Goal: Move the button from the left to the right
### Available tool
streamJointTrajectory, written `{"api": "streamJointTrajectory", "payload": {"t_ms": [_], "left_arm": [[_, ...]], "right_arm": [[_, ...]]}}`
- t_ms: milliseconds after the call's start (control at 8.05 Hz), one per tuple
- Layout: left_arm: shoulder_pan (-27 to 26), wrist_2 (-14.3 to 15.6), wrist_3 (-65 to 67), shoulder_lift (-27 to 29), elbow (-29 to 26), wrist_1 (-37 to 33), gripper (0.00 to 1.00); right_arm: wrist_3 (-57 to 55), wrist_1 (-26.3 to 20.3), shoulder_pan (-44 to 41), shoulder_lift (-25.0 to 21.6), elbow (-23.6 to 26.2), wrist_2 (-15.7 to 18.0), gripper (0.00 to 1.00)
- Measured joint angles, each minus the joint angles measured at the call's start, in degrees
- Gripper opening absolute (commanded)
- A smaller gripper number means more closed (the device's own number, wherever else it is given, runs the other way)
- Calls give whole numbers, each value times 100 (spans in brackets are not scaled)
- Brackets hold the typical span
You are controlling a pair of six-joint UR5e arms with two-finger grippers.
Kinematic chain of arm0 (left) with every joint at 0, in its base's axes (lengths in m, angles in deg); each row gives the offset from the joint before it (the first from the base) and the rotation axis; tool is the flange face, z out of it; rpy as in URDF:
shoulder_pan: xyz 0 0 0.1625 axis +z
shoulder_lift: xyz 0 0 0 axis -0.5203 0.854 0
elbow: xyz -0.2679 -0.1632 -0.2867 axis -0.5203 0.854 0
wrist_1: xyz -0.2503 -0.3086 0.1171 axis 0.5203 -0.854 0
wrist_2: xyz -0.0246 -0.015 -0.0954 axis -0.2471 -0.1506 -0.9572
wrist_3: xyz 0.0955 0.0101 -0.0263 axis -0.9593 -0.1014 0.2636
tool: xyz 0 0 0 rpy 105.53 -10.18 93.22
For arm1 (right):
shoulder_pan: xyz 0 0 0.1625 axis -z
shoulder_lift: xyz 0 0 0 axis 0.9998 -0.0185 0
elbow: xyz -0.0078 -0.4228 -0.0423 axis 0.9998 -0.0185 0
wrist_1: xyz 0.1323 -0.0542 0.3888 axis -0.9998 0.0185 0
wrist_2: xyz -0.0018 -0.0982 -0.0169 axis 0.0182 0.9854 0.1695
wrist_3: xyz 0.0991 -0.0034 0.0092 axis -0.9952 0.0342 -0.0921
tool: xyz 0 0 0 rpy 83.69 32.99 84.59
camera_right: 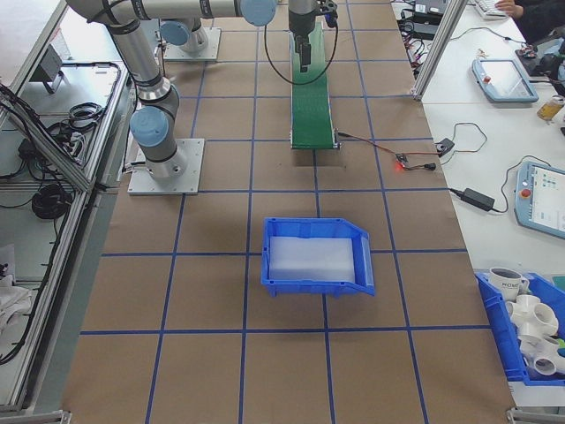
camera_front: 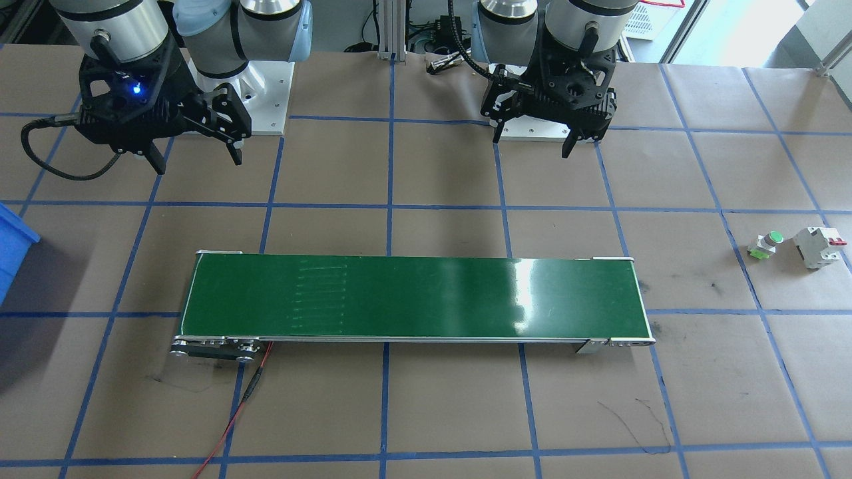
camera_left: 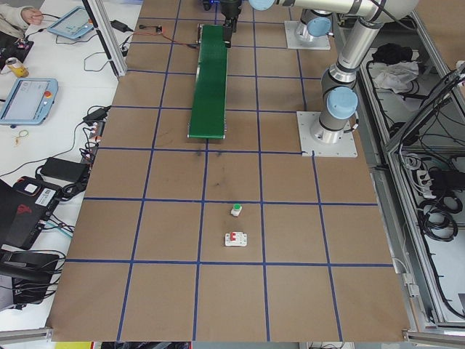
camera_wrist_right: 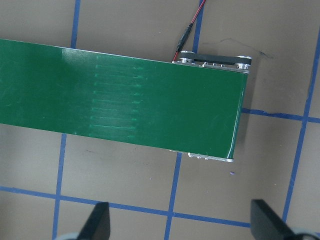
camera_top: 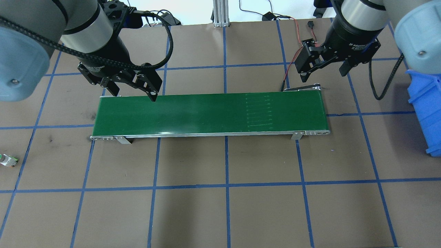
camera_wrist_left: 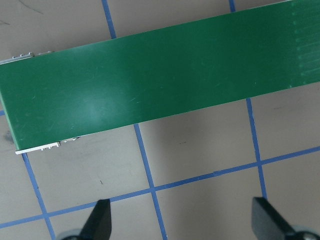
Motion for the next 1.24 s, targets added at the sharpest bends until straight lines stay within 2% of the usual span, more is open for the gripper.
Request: {"api": "streamJointTrajectory", "payload": {"t_ms": [373, 497, 869, 993, 1242], "left_arm": [[155, 40, -307, -25, 3, 5, 100], [455, 65, -669, -29, 18, -10, 100], [2260, 121, -3083, 81, 108, 40, 100], [2806, 301, -3728, 193, 174, 54, 100], [3592, 880, -4461, 484, 310, 236, 100]], "right_arm": [[0, 0, 0, 1, 0, 0, 100], [0, 0, 0, 2, 0, 0, 100], [0, 0, 0, 1, 0, 0, 100], [0, 0, 0, 2, 0, 0, 100], [0, 0, 0, 2, 0, 0, 100]]}}
